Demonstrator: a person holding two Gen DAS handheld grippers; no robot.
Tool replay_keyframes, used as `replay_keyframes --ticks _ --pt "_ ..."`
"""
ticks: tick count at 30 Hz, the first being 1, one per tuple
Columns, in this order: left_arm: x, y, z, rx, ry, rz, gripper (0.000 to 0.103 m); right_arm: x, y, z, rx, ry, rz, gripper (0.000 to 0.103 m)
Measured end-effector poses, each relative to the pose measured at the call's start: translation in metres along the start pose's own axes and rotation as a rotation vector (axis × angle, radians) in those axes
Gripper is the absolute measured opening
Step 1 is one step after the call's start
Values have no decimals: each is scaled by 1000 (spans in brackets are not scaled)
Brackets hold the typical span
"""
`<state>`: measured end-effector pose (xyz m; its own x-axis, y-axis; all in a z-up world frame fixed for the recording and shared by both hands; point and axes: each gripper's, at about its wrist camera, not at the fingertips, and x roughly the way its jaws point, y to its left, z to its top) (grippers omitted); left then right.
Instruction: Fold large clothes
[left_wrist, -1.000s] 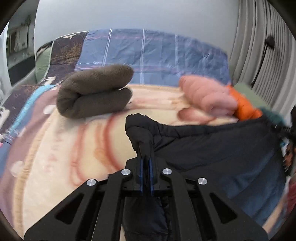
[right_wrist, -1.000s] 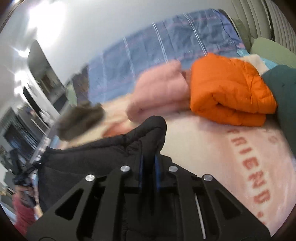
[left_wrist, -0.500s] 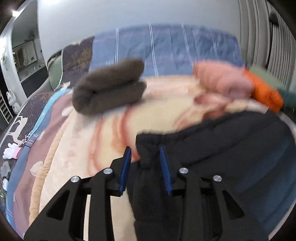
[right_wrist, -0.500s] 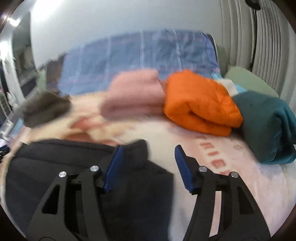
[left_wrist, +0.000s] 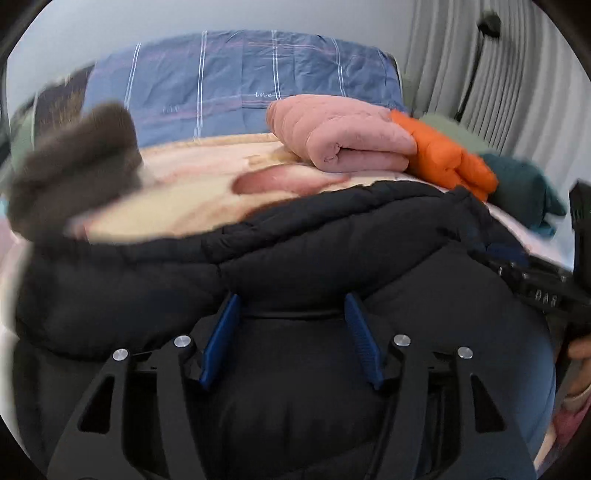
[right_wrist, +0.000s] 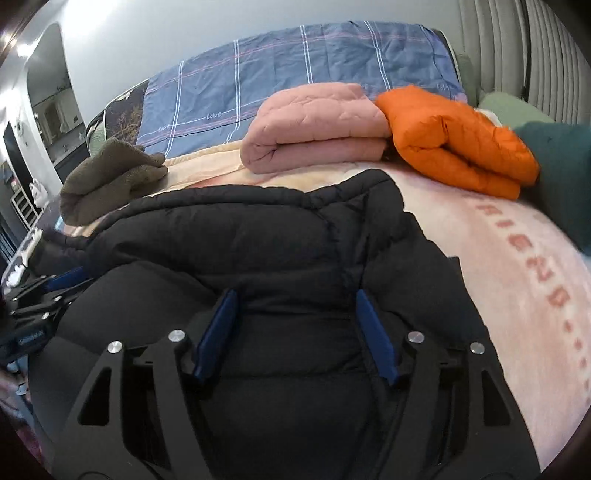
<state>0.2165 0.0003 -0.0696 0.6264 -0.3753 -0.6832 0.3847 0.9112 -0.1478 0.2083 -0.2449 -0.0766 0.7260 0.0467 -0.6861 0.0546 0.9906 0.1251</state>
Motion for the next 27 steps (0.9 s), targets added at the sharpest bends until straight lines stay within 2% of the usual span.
replay_keyframes --ticks 6,19,27 --pt "2 1 -9 -1 -5 7 61 13 7 -1 -36 19 -11 70" --pt "6 9 -12 -27 -19 -28 64 30 4 -7 -40 48 18 73" --pt "13 2 -12 13 11 18 64 34 10 -12 -64 57 -14 73"
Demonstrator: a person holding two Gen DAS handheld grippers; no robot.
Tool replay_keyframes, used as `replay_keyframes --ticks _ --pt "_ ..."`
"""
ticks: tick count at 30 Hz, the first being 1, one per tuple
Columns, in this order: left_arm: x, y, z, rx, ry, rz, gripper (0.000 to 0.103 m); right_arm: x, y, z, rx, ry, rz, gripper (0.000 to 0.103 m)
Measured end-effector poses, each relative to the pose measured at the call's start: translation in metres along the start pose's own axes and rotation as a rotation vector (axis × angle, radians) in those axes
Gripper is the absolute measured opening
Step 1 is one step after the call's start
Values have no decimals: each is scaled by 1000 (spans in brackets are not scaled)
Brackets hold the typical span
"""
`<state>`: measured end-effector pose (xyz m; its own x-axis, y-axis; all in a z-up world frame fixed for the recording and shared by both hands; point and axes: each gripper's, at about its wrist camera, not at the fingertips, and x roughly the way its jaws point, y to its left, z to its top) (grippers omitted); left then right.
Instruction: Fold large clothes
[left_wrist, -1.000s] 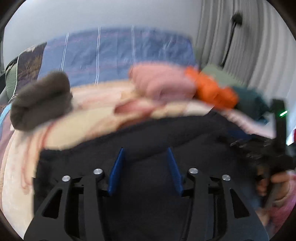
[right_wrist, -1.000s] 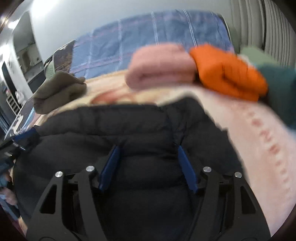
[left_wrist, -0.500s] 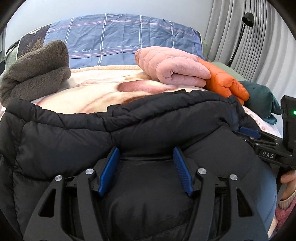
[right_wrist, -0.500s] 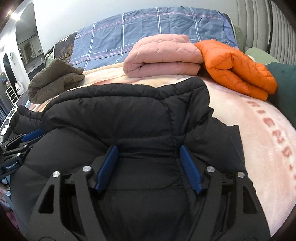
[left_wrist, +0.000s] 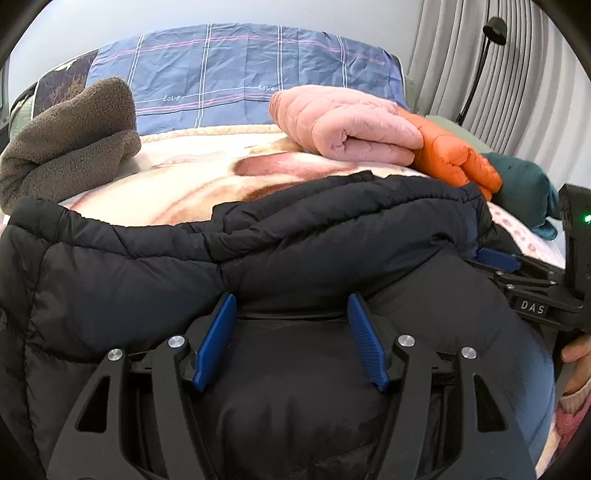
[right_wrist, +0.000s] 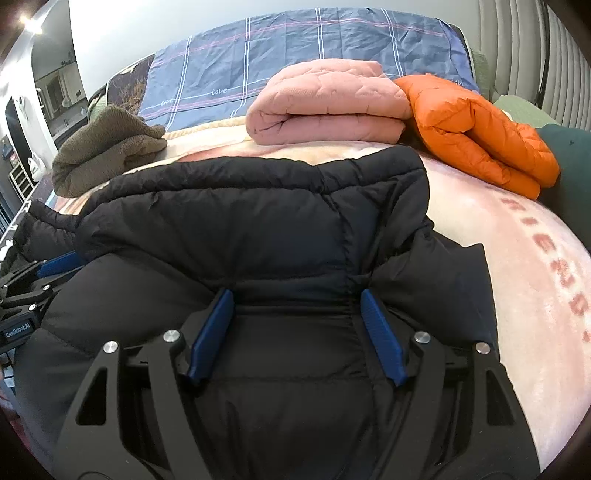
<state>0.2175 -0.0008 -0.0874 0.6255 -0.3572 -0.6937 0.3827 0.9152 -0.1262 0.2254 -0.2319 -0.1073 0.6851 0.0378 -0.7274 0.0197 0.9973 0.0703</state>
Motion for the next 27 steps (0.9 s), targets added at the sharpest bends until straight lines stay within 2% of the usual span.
replay_keyframes --ticks 4,16,18,19,20,21,24,27 --pt "4 -3 0 20 9 28 64 3 3 0 -15 3 -21 73" --pt "-5 0 1 -1 -12 34 63 0 1 2 -29 -16 -31 73" --pt "-15 6 5 -56 -9 1 55 -6 1 3 -34 -13 -30 73" --pt "-24 11 10 -109 -10 -50 51 -11 2 4 -44 -14 -35 73" --pt "-31 12 16 -135 -18 -92 43 -14 3 5 -52 -16 -41 73" --pt "-38 12 22 -149 -32 -128 41 -15 5 4 -57 -18 -48 73" --pt "-59 -11 46 -80 -87 -157 41 -12 7 2 -56 -22 -64 74" --pt "-44 -39 63 -7 -60 -143 41 -10 1 1 -26 -28 -29 75"
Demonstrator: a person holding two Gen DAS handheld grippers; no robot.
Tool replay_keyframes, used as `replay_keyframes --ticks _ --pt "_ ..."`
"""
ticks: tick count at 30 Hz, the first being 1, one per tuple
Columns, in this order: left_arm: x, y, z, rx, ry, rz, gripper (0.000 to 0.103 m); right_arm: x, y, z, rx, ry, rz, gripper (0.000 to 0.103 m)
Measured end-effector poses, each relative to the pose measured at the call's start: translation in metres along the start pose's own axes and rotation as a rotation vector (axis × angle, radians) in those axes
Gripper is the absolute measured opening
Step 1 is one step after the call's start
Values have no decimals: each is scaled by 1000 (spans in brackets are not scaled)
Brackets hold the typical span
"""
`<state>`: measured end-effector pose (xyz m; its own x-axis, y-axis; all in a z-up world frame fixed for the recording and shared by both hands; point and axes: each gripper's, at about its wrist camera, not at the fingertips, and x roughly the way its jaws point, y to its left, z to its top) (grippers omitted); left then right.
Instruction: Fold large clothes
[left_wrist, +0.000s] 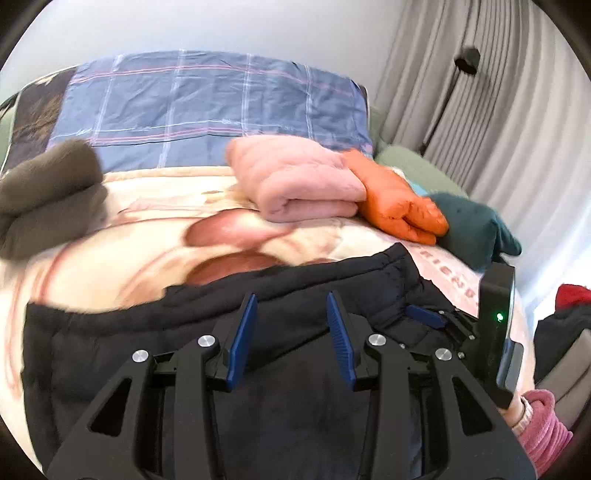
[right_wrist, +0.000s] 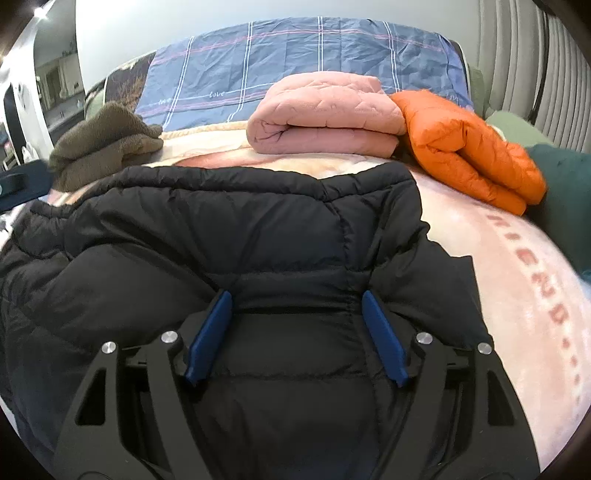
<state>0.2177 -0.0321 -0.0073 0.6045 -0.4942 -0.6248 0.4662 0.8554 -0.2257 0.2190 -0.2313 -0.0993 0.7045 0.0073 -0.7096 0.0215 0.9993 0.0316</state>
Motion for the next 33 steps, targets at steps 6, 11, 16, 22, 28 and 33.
replay_keyframes --ticks 6,11,16,22,28,33 --pt "94 34 -16 -111 167 45 41 -3 -8 -3 56 -21 42 75" --pt "98 33 -22 -92 161 47 41 1 -5 -2 49 -14 48 76" --pt "93 39 -30 -109 139 28 40 2 -4 -3 39 -15 65 77" --pt "87 43 -35 -121 124 19 40 -1 -1 -2 20 -26 61 78" --pt "82 46 -36 -138 99 4 40 -49 23 -5 -43 -101 38 75" --pt "77 55 -35 -194 80 -60 39 -88 73 -10 -117 -155 128 42"
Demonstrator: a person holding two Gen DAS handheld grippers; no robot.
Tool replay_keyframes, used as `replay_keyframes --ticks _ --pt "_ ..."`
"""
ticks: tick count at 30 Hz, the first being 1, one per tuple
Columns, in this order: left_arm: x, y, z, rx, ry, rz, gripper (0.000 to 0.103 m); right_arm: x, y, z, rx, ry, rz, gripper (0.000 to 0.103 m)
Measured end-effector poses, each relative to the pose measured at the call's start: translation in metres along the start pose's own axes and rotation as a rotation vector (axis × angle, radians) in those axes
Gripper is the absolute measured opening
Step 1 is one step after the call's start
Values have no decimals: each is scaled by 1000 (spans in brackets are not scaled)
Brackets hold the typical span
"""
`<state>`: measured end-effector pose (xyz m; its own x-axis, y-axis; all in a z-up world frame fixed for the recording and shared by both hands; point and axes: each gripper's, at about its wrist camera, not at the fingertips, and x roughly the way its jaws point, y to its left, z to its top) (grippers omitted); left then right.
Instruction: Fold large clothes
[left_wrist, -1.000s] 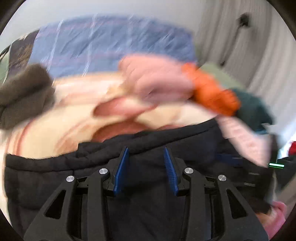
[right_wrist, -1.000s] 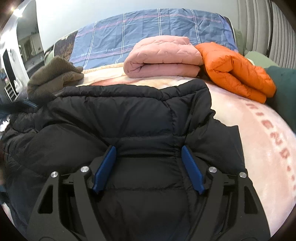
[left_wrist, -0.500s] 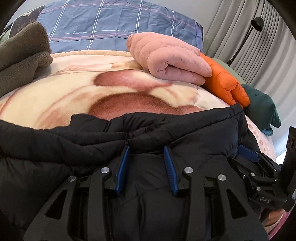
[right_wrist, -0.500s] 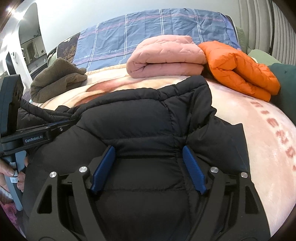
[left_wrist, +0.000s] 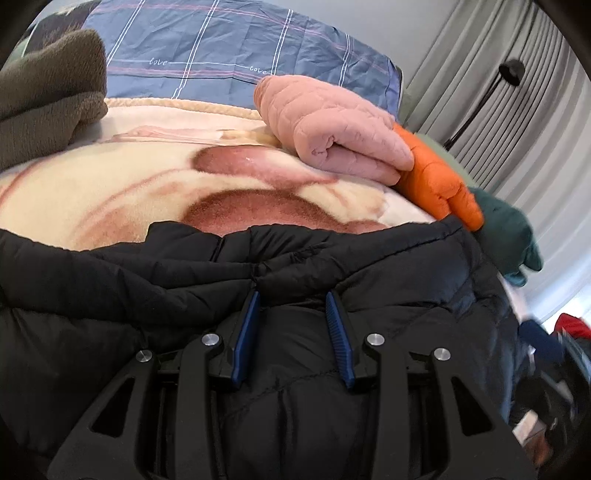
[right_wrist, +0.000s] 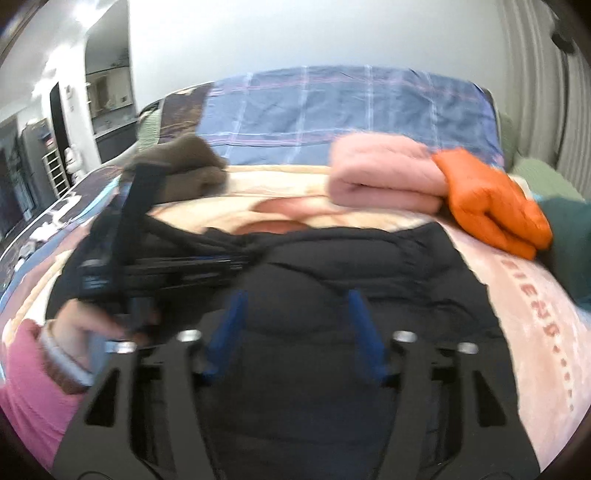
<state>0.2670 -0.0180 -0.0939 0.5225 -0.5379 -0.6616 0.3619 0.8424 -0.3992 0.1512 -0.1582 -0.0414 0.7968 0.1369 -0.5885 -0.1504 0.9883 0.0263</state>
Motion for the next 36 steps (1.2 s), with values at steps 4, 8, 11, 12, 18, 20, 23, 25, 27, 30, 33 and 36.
replay_keyframes --ticks 4,8,11,12,18,20,23,25,27,30,33,36 --pt "-8 17 0 -84 -7 -79 38 37 10 -18 51 122 45 23" --pt "-2 22 1 -103 10 -57 28 70 11 -36 31 198 38 23" --pt "0 23 0 -101 12 -47 27 76 2 -32 72 238 82 23" --pt "0 22 0 -99 10 -48 27 74 2 -31 70 233 84 22" --pt "-2 26 -2 -94 6 -63 27 21 30 -32 100 130 42 45" --pt "-2 26 -1 -94 8 -64 27 14 46 -43 55 147 50 49" --pt "-3 24 -2 -82 9 -66 28 32 43 -68 54 182 15 49" --pt "0 20 -2 -59 8 -40 28 41 41 -63 75 213 21 48" --pt "0 20 -2 -57 8 -34 28 44 44 -60 44 216 0 49" --pt "1 21 -1 -66 6 -47 28 30 46 -54 32 208 -23 48" --pt "1 21 -1 -67 6 -48 28 -5 48 -56 77 200 40 50" --pt "1 22 -1 -69 7 -50 28 -2 50 -78 8 268 20 53"
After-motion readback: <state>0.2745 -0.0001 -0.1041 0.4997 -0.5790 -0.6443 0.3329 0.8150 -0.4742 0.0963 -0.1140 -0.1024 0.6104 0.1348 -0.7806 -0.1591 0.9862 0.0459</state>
